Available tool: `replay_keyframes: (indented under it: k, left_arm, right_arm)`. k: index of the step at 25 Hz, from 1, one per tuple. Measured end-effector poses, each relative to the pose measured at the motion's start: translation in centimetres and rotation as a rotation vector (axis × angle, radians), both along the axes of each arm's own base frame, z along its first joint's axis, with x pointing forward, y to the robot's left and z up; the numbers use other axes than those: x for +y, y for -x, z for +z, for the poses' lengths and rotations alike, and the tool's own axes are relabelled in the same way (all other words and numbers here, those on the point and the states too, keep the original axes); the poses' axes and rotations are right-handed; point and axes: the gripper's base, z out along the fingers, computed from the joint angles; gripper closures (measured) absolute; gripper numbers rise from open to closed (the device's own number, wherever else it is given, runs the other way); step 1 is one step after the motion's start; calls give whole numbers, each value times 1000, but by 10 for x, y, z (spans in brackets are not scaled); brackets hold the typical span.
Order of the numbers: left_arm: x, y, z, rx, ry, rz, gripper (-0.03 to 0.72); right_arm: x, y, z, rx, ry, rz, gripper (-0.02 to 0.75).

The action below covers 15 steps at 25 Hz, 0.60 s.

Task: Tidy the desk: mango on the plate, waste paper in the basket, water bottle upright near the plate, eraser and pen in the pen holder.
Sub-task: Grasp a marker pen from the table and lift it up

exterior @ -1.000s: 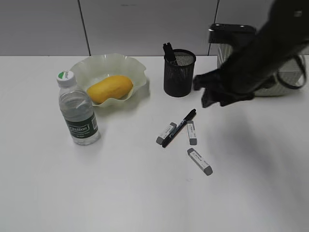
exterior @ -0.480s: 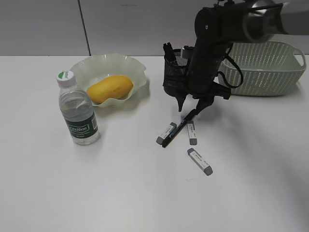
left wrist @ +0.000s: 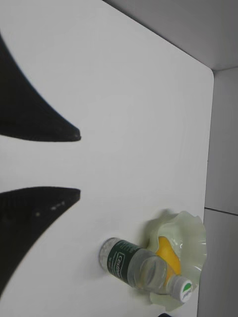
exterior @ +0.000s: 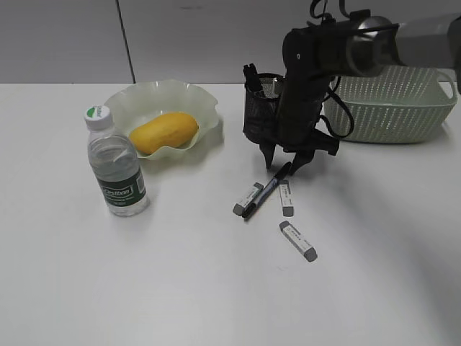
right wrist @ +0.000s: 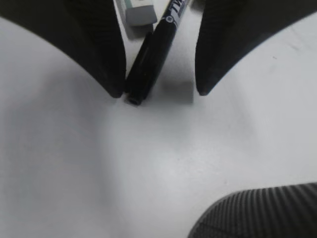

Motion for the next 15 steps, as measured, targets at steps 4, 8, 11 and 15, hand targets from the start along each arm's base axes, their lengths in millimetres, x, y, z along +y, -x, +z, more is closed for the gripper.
replay_keyframes:
  k: [4,8,11,15]
  left_arm:
    - [0,0,0,0,-1,1,453]
    - [0,0,0,0,-1,1,453]
    - [0,0,0,0,-1,1,453]
    - [0,0,0,0,-1,1,453]
  right_arm:
    - [1,0,-7,18,-8,-9,456]
    - [2,0,-6,11,-1,9,601]
    - [2,0,-1,-6,6,71,600]
    - [3,1,32,-76,-19,144,600]
